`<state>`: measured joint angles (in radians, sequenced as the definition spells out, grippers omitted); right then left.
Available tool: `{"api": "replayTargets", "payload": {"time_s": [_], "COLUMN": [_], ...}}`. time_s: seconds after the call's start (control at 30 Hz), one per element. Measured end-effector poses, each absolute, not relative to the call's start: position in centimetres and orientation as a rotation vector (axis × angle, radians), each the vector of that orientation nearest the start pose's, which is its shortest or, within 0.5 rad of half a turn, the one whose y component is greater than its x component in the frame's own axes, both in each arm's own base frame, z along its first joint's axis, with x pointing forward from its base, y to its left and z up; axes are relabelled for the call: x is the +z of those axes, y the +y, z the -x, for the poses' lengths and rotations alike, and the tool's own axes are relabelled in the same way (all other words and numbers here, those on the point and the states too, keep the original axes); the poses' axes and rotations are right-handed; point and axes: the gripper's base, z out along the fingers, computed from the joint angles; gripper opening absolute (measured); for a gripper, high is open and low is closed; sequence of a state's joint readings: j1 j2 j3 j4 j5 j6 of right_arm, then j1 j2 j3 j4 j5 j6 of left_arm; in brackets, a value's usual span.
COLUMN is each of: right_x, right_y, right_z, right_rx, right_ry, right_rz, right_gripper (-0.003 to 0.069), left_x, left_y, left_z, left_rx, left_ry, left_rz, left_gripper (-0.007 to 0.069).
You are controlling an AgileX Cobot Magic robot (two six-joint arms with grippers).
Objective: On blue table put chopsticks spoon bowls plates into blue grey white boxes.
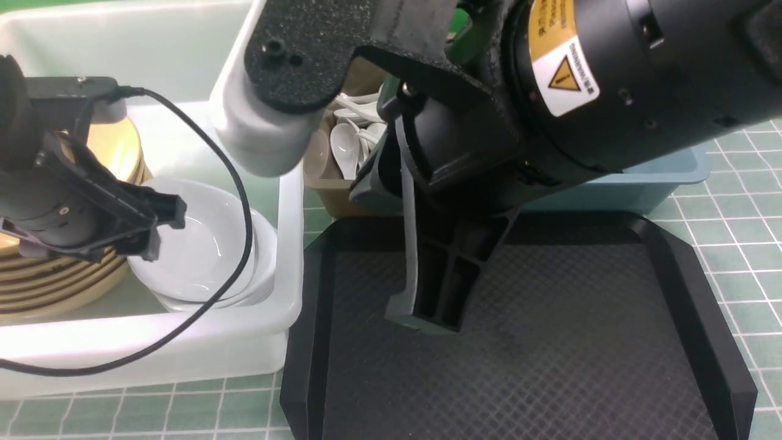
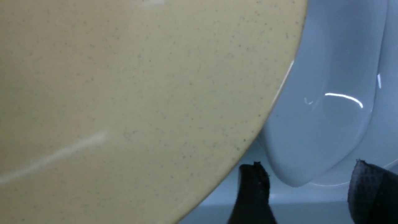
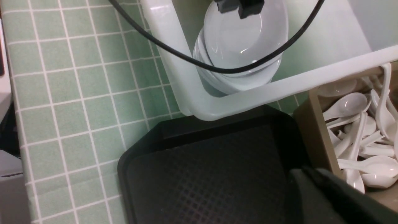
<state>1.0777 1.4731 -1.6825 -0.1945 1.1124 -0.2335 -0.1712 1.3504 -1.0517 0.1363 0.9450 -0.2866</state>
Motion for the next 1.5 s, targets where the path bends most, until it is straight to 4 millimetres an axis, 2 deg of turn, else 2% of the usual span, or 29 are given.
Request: {"api": "replayTargets", "payload": {"time_s": [0.17,0.23,0.37,0.53,0.6,0.63,0.7,0.73,0.97,1.03,1.17,1.23,1.3,1.33,1.37,1.43,1.5], "right_x": [43.8,43.8,43.8,43.8,43.8,43.8,43.8,43.8,43.8,43.8,43.9,44.2,44.2,44.4,44.4,43.9,43.4], "right_y": [26.3,26.3,26.3,26.3,26.3,26.3,26.3,26.3,26.3,26.3,26.1,25.6,24.7,23.9,23.8,22.0,20.3], "right_z": [-15.9,-15.9,-15.9,-15.9,-15.9,-15.9,-15.9,-15.9,-15.9,-15.9,-16.1,-16.2,-16.3,-16.1,-16.0,-15.5,-14.6], "right_rx": [0.159,0.159,0.158,0.158,0.158,0.158,0.158,0.158,0.158,0.158,0.164,0.173,0.205,0.226,0.231,0.273,0.3], "right_ry": [1.854,1.853,1.855,1.855,1.855,1.855,1.855,1.855,1.855,1.855,1.852,1.842,1.832,1.82,1.816,1.793,1.759], "right_rz": [1.461,1.461,1.462,1.462,1.462,1.462,1.462,1.462,1.462,1.462,1.442,1.413,1.366,1.336,1.334,1.284,1.243], "right_gripper": [0.0049,0.0049,0.0049,0.005,0.005,0.005,0.005,0.005,0.005,0.005,0.005,0.005,0.005,0.005,0.005,0.005,0.005], "left_x": [28.8,27.7,26.6,26.4,26.4,26.4,26.4,26.4,25.7,26.4,29.7,32.0,33.8,34.2,34.2,34.4,34.0], "left_y": [-3.7,-3.7,-3.8,-3.8,-3.8,-3.8,-3.9,-3.9,-3.9,-3.9,-4.5,-4.8,-4.7,-4.5,-4.4,-3.6,-3.0], "left_z": [-26.7,-27.6,-28.3,-28.7,-28.9,-28.9,-28.9,-29.0,-28.9,-28.5,-26.6,-24.7,-21.9,-20.6,-20.3,-17.1,-14.6], "left_rx": [0.019,0.031,0.043,0.055,0.051,0.051,0.048,0.05,0.085,0.071,0.041,0.014,-0.015,-0.027,-0.029,-0.055,-0.069], "left_ry": [2.703,2.719,2.737,2.718,2.7,2.7,2.694,2.696,2.753,2.735,2.617,2.509,2.399,2.353,2.344,2.246,2.172], "left_rz": [0.126,0.151,0.181,0.175,0.173,0.173,0.169,0.159,0.077,0.035,-0.094,-0.16,-0.197,-0.201,-0.201,-0.193,-0.191], "left_gripper": [0.0386,0.0379,0.0328,0.0203,0.0108,0.0108,0.002,0.0006,0.0001,0.0001,0.0001,0.0001,0.0001,0.0001,0.0001,0.0001,0.0001]}}
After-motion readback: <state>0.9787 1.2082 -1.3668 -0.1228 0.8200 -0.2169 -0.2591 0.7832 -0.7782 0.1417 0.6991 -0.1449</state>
